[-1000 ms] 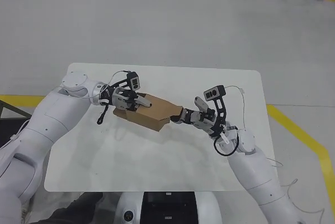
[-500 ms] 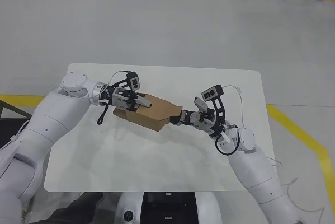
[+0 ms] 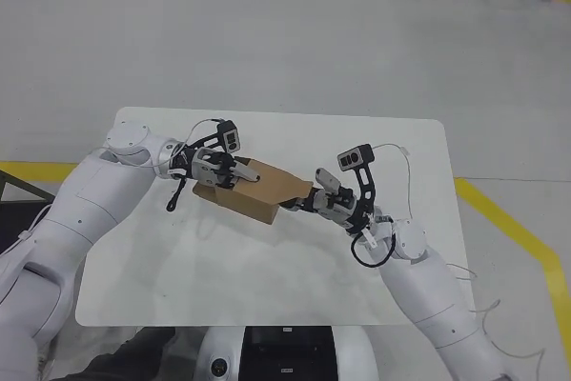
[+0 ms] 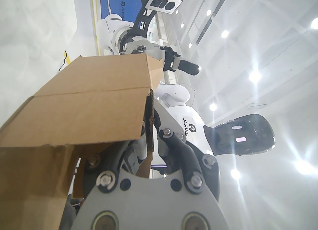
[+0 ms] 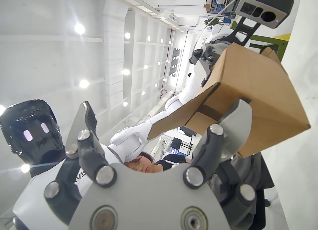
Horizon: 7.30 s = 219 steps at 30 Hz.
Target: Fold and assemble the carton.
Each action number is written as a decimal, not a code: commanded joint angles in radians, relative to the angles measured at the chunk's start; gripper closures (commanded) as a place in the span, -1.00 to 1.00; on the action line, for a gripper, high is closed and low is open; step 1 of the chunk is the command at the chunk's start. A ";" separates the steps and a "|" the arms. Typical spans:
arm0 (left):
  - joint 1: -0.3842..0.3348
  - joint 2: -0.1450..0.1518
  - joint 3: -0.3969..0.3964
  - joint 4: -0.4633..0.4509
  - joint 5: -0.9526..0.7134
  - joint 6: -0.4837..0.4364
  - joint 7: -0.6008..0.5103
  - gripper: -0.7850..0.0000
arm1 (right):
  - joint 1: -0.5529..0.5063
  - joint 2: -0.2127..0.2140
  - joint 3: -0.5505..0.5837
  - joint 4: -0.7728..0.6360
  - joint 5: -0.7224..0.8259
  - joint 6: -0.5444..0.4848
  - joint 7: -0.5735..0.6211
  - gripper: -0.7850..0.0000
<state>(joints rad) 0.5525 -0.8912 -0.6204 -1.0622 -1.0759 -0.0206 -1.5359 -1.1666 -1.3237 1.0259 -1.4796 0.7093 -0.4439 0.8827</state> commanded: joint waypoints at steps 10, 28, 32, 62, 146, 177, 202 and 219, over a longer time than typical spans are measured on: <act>0.007 -0.003 -0.010 0.012 -0.004 0.002 0.000 1.00 | -0.035 -0.004 -0.007 -0.043 -0.041 -0.047 -0.038 -1.00; 0.015 -0.004 -0.018 0.010 -0.012 0.005 0.000 1.00 | -0.053 -0.011 -0.020 -0.049 -0.044 -0.074 -0.035 -1.00; 0.017 -0.003 -0.018 0.017 -0.007 0.004 0.000 1.00 | -0.055 -0.006 0.003 -0.044 -0.038 -0.068 -0.019 -1.00; 0.013 -0.012 -0.036 0.033 0.087 0.003 0.000 1.00 | -0.089 0.018 0.104 -0.145 -0.072 -0.010 -0.013 -1.00; -0.030 0.025 0.020 0.023 0.032 0.001 0.000 1.00 | -0.116 0.022 0.118 -0.168 -0.147 -0.004 -0.041 -1.00; -0.061 0.048 0.157 -0.562 1.211 0.351 0.271 0.97 | -0.221 0.077 0.280 -0.243 -0.694 0.008 -0.222 -1.00; 0.091 0.085 -0.077 -0.738 1.160 0.317 0.413 -1.00 | -0.211 0.089 0.277 -0.225 -0.672 0.007 -0.250 -1.00; 0.472 0.203 -0.632 -0.754 0.846 -0.011 0.651 -1.00 | -0.138 0.096 0.250 -0.184 -0.681 -0.033 -0.189 -1.00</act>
<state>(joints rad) 1.0054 -0.6921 -1.2249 -1.8203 -0.2407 -0.0330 -0.9007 -1.3203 -1.2276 1.2831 -1.6732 0.0409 -0.4697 0.6813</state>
